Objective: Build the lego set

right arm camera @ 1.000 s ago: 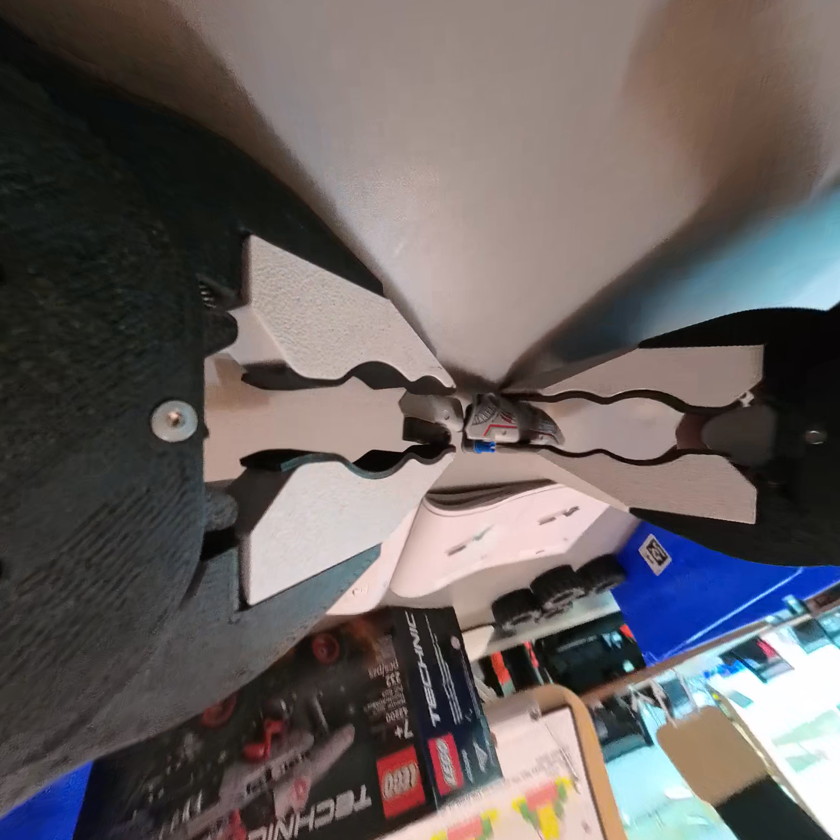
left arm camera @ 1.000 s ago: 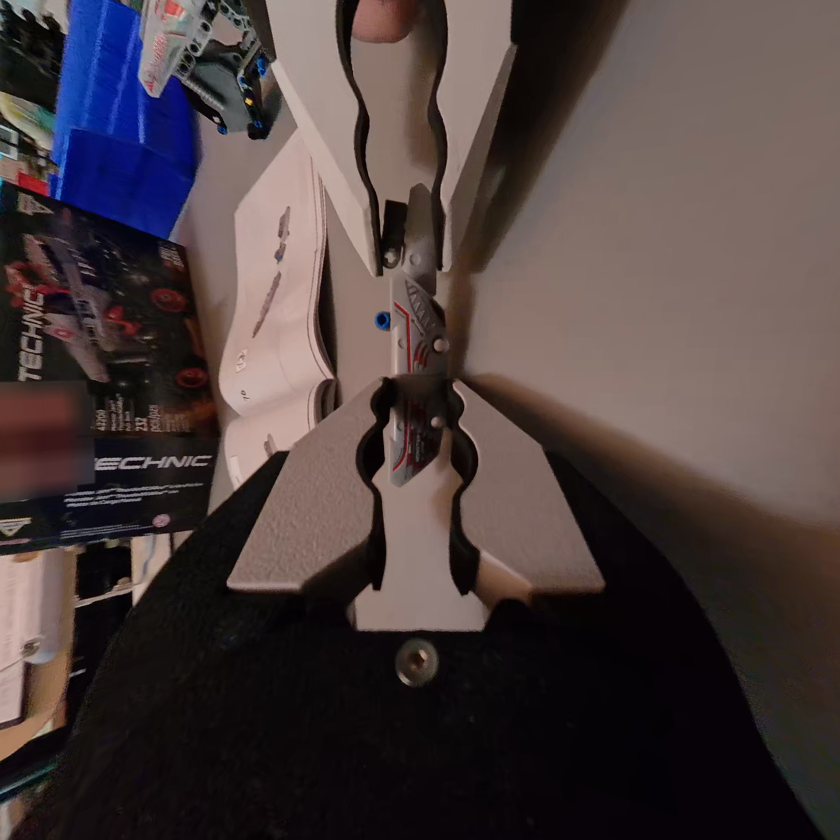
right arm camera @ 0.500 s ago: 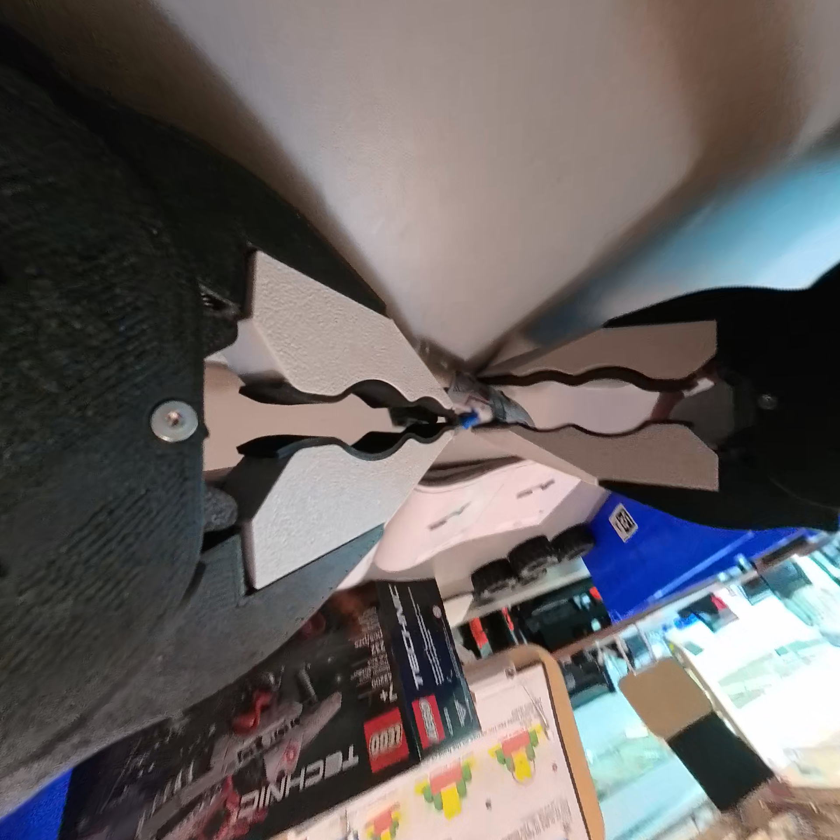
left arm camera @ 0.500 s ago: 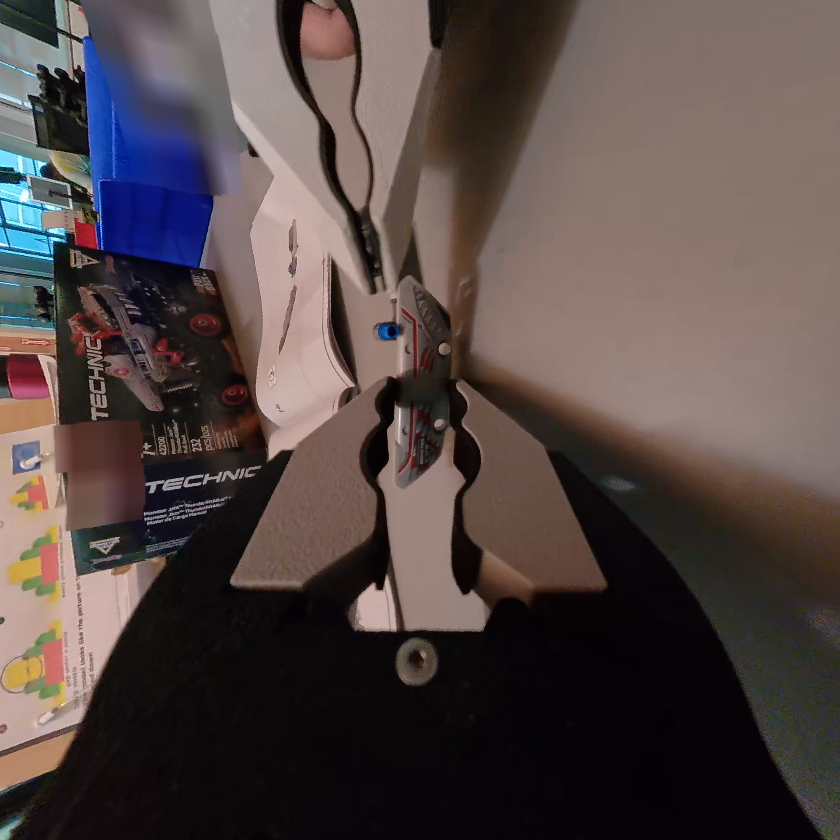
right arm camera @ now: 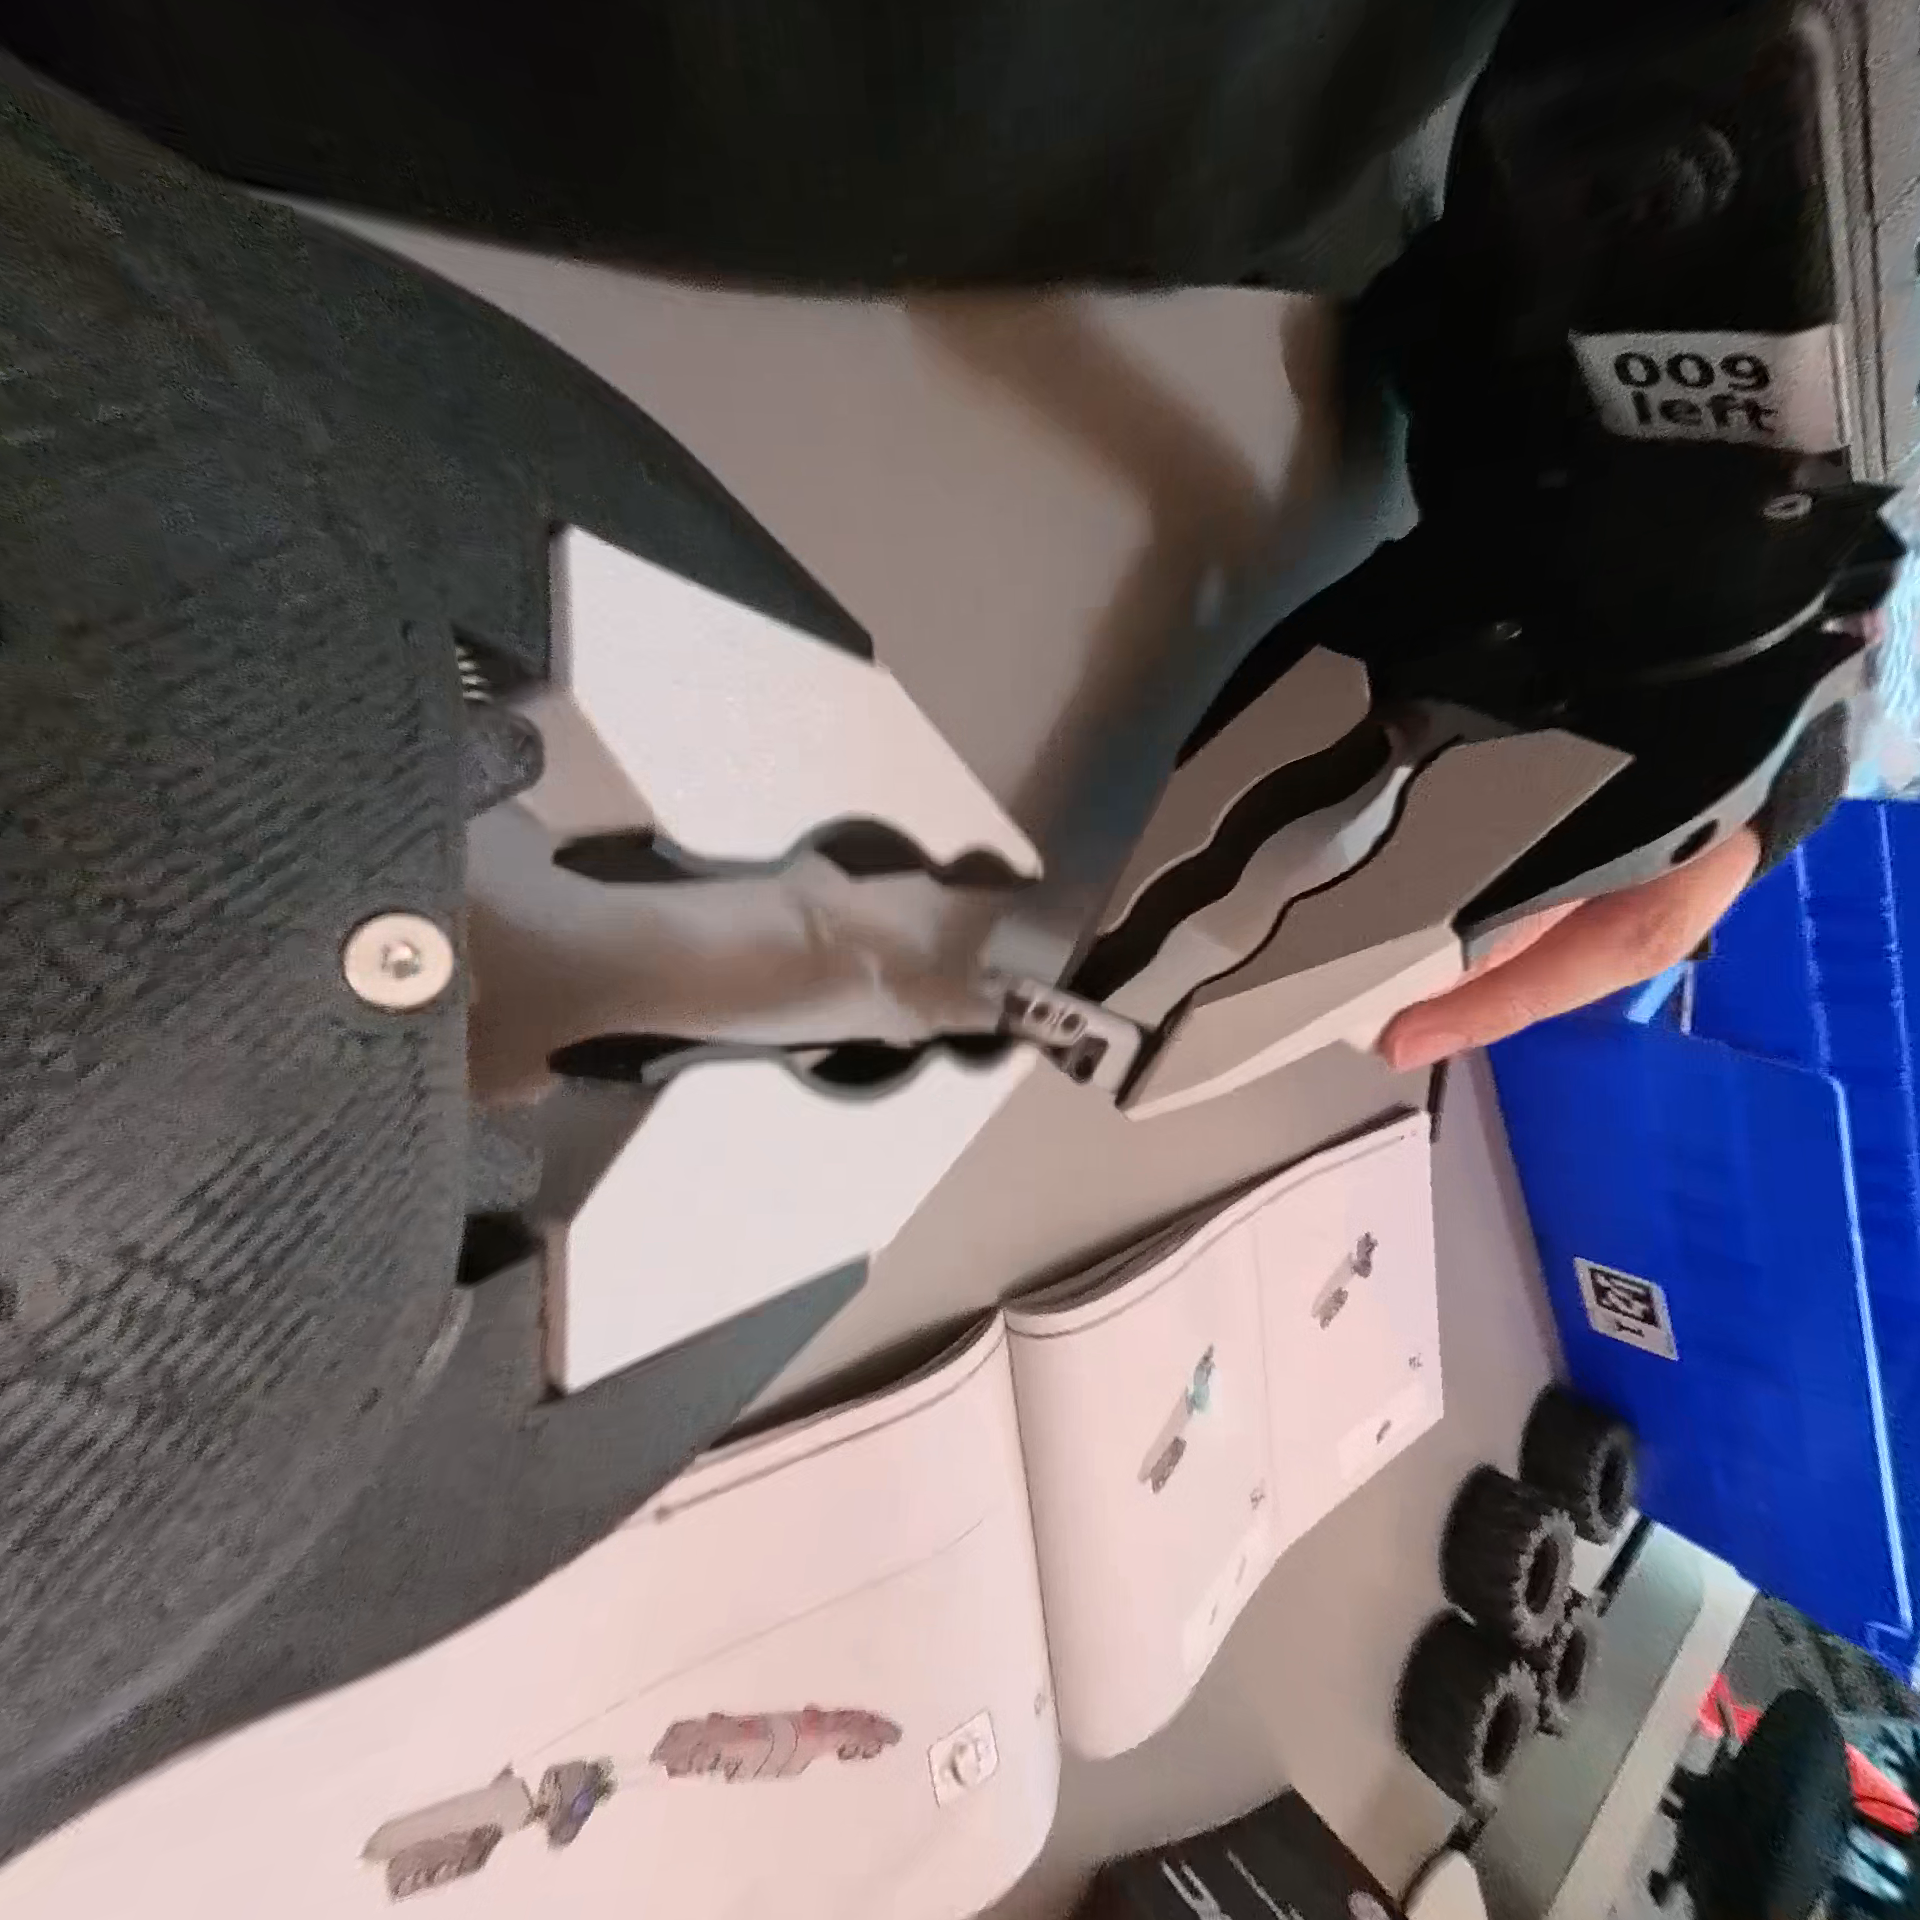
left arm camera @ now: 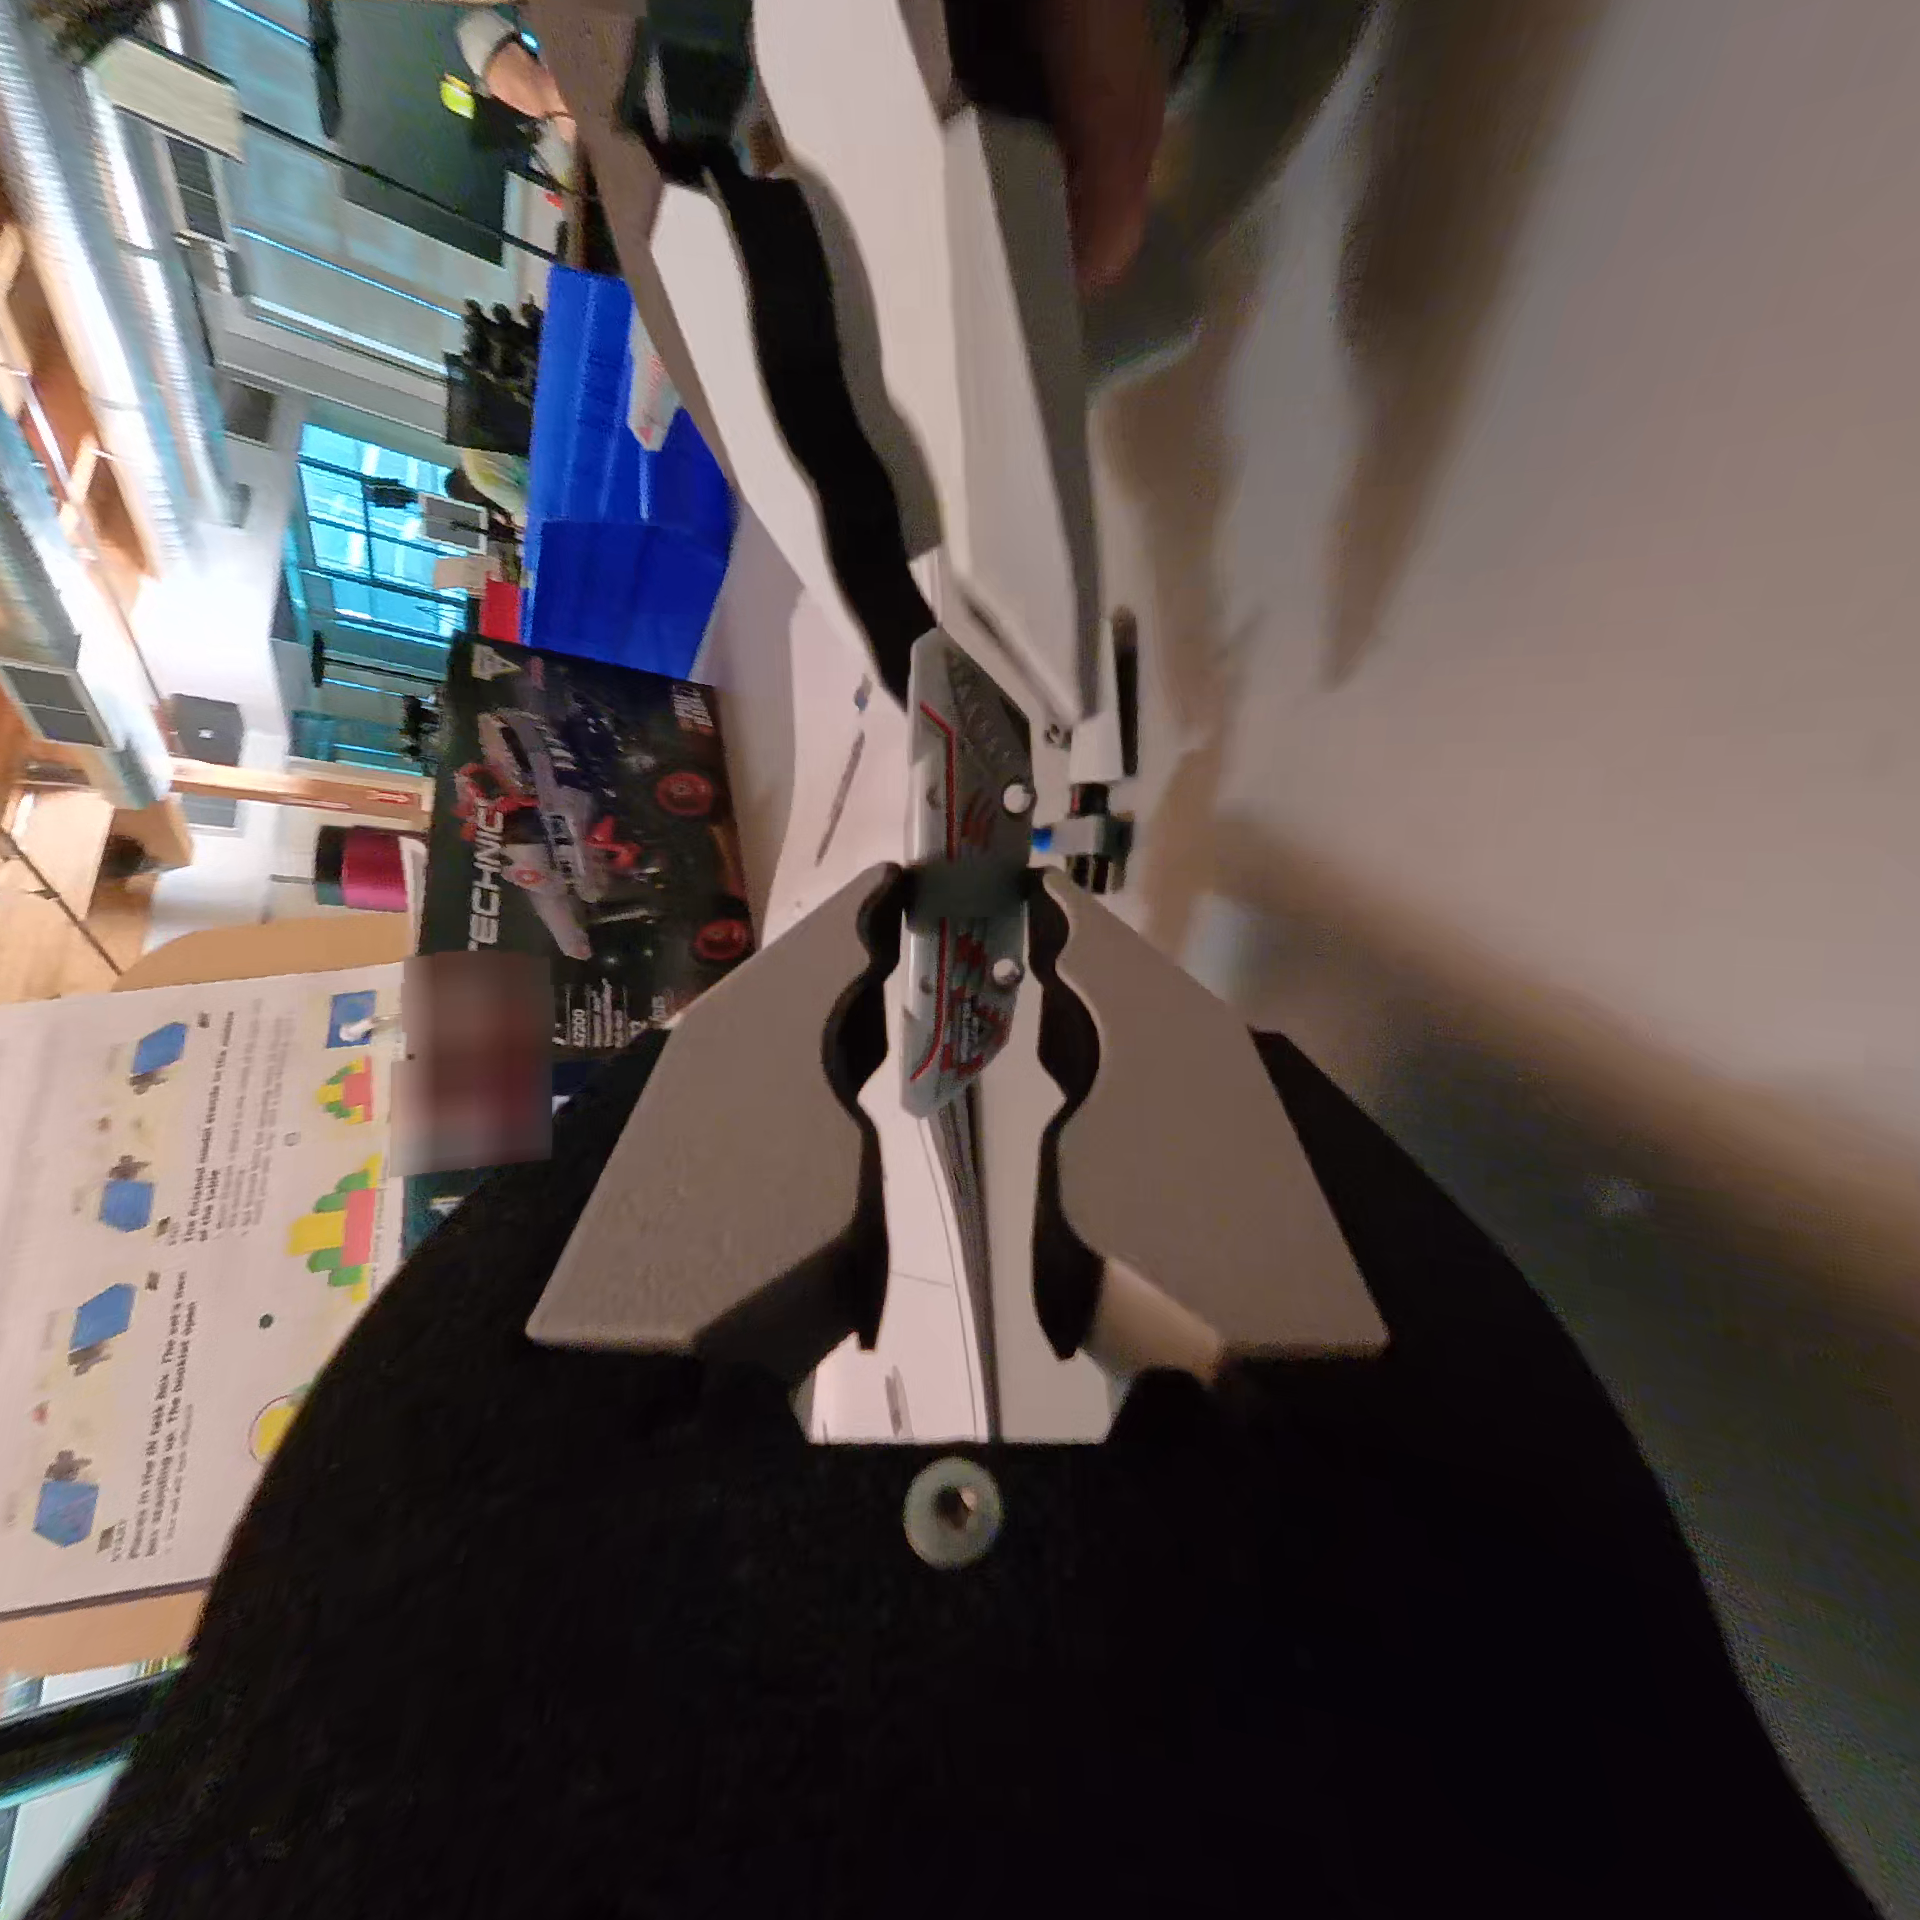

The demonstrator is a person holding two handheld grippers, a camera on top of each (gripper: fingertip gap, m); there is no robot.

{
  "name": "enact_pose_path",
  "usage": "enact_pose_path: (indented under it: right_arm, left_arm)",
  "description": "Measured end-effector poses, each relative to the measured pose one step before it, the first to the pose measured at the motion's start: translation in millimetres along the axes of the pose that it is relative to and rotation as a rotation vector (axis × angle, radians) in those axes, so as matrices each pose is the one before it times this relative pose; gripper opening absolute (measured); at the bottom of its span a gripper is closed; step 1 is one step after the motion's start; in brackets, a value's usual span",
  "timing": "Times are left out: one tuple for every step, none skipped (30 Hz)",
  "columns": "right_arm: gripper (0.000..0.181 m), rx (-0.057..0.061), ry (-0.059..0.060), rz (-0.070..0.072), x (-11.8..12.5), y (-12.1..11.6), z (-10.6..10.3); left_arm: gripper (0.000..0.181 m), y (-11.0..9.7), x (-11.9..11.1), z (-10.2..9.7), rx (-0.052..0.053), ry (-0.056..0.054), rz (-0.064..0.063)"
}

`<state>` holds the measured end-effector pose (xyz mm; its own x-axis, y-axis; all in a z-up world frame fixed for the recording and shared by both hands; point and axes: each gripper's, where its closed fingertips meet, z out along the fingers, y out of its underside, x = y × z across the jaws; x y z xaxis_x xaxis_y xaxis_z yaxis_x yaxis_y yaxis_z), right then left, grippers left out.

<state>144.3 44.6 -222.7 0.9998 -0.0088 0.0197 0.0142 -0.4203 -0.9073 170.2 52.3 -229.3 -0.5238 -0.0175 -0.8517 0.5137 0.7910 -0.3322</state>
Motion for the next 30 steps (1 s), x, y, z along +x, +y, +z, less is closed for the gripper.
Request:
enact_pose_path:
  right_arm:
    - [0.008, 0.0121, 0.0316, -0.0314, 2.73, -1.98, -0.26]
    - [0.007, 0.0131, 0.0335, -0.0425, 2.08, -2.04, -0.48]
    - [0.005, -0.0038, 0.0300, -0.0443, 1.45, -0.40, -0.52]
    - [0.004, -0.0255, 0.0192, -0.0503, -0.49, 1.89, -0.29]
    - [0.004, -0.0406, 0.0252, -0.0556, -0.25, 3.54, 0.22]
    - [0.004, -0.0436, 0.0310, -0.0645, -0.18, 3.57, 0.31]
    - [0.004, -0.0300, 0.0361, -0.0697, -0.35, 1.39, 0.19]
    - [0.004, -0.0195, 0.0348, -0.0595, -0.44, -0.23, 0.30]
    - [0.004, -0.0198, 0.0221, -0.0456, -1.80, -0.23, 1.03]
    - [0.004, -0.0153, 0.0100, -0.0336, -3.12, -0.76, 1.98]
    - [0.005, -0.0152, 0.0068, -0.0272, -3.26, -0.80, 2.56]
    - [0.005, -0.0197, 0.0209, -0.0291, -1.03, -0.34, 2.67]
    - [0.005, -0.0215, 0.0223, -0.0341, -0.70, -0.42, 2.94]
    - [0.006, -0.0237, 0.0031, -0.0369, -3.29, -0.38, 3.65]
    - [0.006, -0.0224, -0.0089, -0.0311, -4.59, -1.19, 4.28]
    - [0.007, -0.0128, -0.0178, -0.0198, -5.30, -2.63, 4.31]
    - [0.007, -0.0035, -0.0285, -0.0067, -6.11, -3.66, 4.49]
    - [0.008, 0.0003, -0.0421, 0.0011, -7.65, -3.68, 4.58]
    - [0.007, 0.0046, -0.0239, 0.0023, -4.57, -4.11, 4.15]
    - [0.008, 0.0102, 0.0016, -0.0094, -0.25, -4.22, 2.09]
    - [0.012, 0.0072, 0.0036, -0.0080, 0.79, -2.93, 1.01]
    - [0.019, 0.0029, 0.0062, 0.0055, 2.17, -1.10, -0.10]
    - [0.024, -0.0035, -0.0061, 0.0148, 1.30, 1.10, -1.98]
    - [0.028, -0.0075, -0.0161, 0.0215, 0.76, 2.85, -3.88]
    - [0.032, -0.0038, -0.0115, 0.0278, 2.33, 3.79, -5.82]
    - [0.033, 0.0004, -0.0045, 0.0430, 4.62, 5.04, -7.44]
    - [0.033, -0.0006, 0.0021, 0.0721, 7.16, 6.69, -7.87]
    - [0.033, -0.0066, 0.0084, 0.1034, 9.62, 8.18, -6.80]
    - [0.034, -0.0094, 0.0164, 0.1245, 11.95, 8.82, -4.83]
    - [0.036, -0.0075, 0.0120, 0.1225, 11.44, 8.13, -2.53]
  left_arm:
    - [0.021, -3.08, -1.75, -0.24, 0.0092, -0.0159, -0.0045]
    - [0.020, -1.48, 0.22, 0.22, 0.0034, -0.0064, -0.0085]
    - [0.021, -0.62, 3.47, 0.43, 0.0036, 0.0157, -0.0157]
    - [0.025, 0.33, 6.73, 0.34, 0.0033, 0.0383, -0.0321]
    - [0.031, 2.72, 6.67, 0.36, -0.0090, 0.0432, -0.0502]
    - [0.034, 3.99, 4.13, -0.23, -0.0168, 0.0328, -0.0635]
    - [0.035, 2.45, 1.52, -1.04, -0.0062, 0.0231, -0.0733]
    - [0.034, 0.78, 0.96, -1.48, 0.0060, 0.0261, -0.0789]
    - [0.031, 0.18, -1.79, -1.79, 0.0059, 0.0107, -0.0755]
    - [0.030, -0.70, -4.52, -2.13, 0.0067, -0.0088, -0.0574]
    - [0.028, -2.75, -2.60, -2.36, 0.0153, -0.0002, -0.0300]
    - [0.028, -1.95, 0.57, -1.80, 0.0090, 0.0164, -0.0112]
    - [0.028, 1.64, 0.14, -0.88, -0.0133, 0.0087, -0.0039]
    - [0.027, 4.26, -0.15, -0.24, -0.0267, 0.0023, 0.0019]
    - [0.024, 5.10, 1.77, -0.02, -0.0256, 0.0097, 0.0070]
    - [0.022, 5.84, 1.88, 0.29, -0.0236, 0.0061, 0.0107]
    - [0.019, 5.59, -0.05, 0.26, -0.0194, -0.0105, 0.0131]
    - [0.015, 5.03, -0.88, 0.30, -0.0175, -0.0174, 0.0123]
    - [0.014, 5.31, 0.37, 0.26, -0.0222, -0.0052, 0.0073]
    - [0.013, 5.60, 1.02, 0.31, -0.0273, 0.0011, -0.0001]
    - [0.011, 3.91, -1.64, -0.32, -0.0194, -0.0134, -0.0070]
    - [0.012, 2.62, -1.65, -1.04, -0.0133, -0.0122, -0.0127]
    - [0.012, 1.75, -0.14, -1.59, -0.0083, -0.0010, -0.0156]
    - [0.013, 2.24, -0.75, -2.13, -0.0079, -0.0055, -0.0146]
    - [0.013, 3.62, -2.55, -2.75, -0.0128, -0.0167, -0.0119]
    - [0.013, 5.14, -2.86, -3.36, -0.0179, -0.0178, -0.0146]
    - [0.012, 4.79, -3.10, -3.89, -0.0130, -0.0159, -0.0258]
    - [0.012, 2.36, -1.73, -4.39, 0.0016, -0.0063, -0.0394]
    - [0.011, -1.19, 0.76, -4.68, 0.0188, 0.0100, -0.0492]
    - [0.012, -4.07, 2.87, -4.37, 0.0308, 0.0208, -0.0546]
